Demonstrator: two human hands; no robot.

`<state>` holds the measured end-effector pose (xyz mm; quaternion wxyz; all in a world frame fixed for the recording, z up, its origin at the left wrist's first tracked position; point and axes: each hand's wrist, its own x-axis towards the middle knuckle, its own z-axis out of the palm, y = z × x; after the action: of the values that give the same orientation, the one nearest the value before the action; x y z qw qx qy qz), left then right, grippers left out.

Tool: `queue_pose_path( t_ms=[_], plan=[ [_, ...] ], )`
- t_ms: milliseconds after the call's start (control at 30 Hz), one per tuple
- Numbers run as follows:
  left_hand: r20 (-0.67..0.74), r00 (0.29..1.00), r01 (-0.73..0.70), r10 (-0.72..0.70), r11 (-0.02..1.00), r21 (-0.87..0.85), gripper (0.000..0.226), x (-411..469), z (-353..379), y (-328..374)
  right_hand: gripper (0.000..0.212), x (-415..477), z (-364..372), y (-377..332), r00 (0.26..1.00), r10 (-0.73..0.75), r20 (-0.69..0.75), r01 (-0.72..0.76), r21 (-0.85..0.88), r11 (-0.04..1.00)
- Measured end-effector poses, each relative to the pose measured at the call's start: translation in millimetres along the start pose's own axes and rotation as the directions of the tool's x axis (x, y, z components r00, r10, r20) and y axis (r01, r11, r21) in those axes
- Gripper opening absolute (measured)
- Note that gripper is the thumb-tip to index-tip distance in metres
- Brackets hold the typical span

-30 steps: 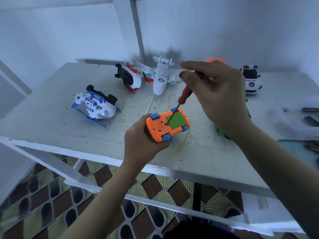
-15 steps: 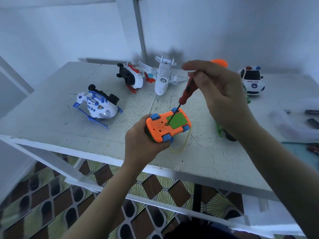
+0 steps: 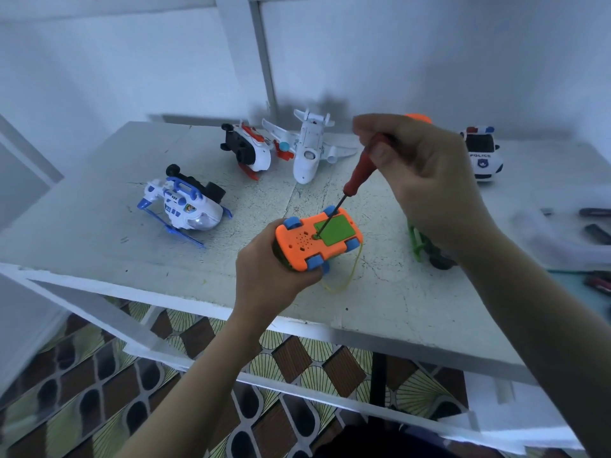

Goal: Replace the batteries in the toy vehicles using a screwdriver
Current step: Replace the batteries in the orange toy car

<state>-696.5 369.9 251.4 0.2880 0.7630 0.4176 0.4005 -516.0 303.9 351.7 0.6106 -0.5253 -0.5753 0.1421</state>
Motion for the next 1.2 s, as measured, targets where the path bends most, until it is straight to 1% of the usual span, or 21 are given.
queue_pose_path(
  t_ms=[67,133,200,267,400,467,533,633,700,867,1033,1100,1200],
  plan=[
    [0.005,1.000,0.007,-0.007,1.000,-0.001,0.060,0.6,-0.4,0.2,0.027,-0.2,-1.5,-0.1,0.999,0.019,0.027,-0.019,0.013,1.000],
    [0.012,1.000,0.010,-0.010,1.000,0.003,0.059,1.4,-0.6,1.2,0.023,0.3,-2.1,-0.1,0.999,0.025,0.021,-0.026,0.032,0.999],
    [0.014,1.000,0.014,-0.014,1.000,0.009,0.058,2.2,-0.6,2.0,0.018,1.7,-1.3,0.7,1.000,0.005,-0.012,-0.005,0.018,1.000],
    [0.022,1.000,0.013,-0.014,1.000,0.019,0.058,3.2,-0.9,1.8,0.015,2.8,-0.6,1.8,0.999,-0.005,-0.050,0.008,0.050,0.999],
    [0.033,0.999,0.016,-0.017,0.999,0.029,0.061,4.9,-1.4,1.8,0.020,5.0,-2.3,2.4,0.986,0.093,-0.138,-0.083,0.078,0.993],
    [0.041,0.999,0.016,-0.017,0.999,0.030,0.061,6.0,-1.3,2.8,0.017,6.0,-2.6,2.4,0.986,0.096,-0.135,-0.085,0.087,0.993],
    [0.049,0.999,0.016,-0.017,0.999,0.029,0.062,7.1,-0.8,4.0,0.014,6.3,-2.1,3.4,0.991,0.066,-0.119,-0.057,0.076,0.995],
    [0.059,0.998,0.026,-0.027,0.999,0.019,0.058,7.9,-0.8,5.7,0.020,5.2,0.8,8.1,0.994,0.059,-0.096,-0.056,0.035,0.998],
    [0.066,0.997,0.039,-0.039,0.999,0.011,0.055,8.3,-0.8,7.2,0.021,5.5,1.4,9.7,0.993,0.070,-0.100,-0.065,0.052,0.996],
    [0.088,0.995,0.041,-0.043,0.999,0.028,0.053,10.6,0.0,9.6,0.007,8.1,0.8,10.7,0.977,0.072,-0.200,-0.057,0.081,0.995],
    [0.109,0.992,0.051,-0.055,0.998,0.038,0.052,12.8,-0.1,11.5,0.021,10.1,-3.2,17.5,0.967,0.121,-0.226,-0.099,0.107,0.989],
    [0.115,0.992,0.051,-0.056,0.998,0.049,0.053,13.6,0.1,11.9,0.020,10.8,-5.1,18.7,0.970,0.117,-0.214,-0.099,0.092,0.991],
    [0.114,0.992,0.050,-0.056,0.997,0.059,0.058,14.4,0.7,11.8,0.020,9.6,-8.4,17.7,0.982,0.108,-0.154,-0.102,0.044,0.994]
  ],
)
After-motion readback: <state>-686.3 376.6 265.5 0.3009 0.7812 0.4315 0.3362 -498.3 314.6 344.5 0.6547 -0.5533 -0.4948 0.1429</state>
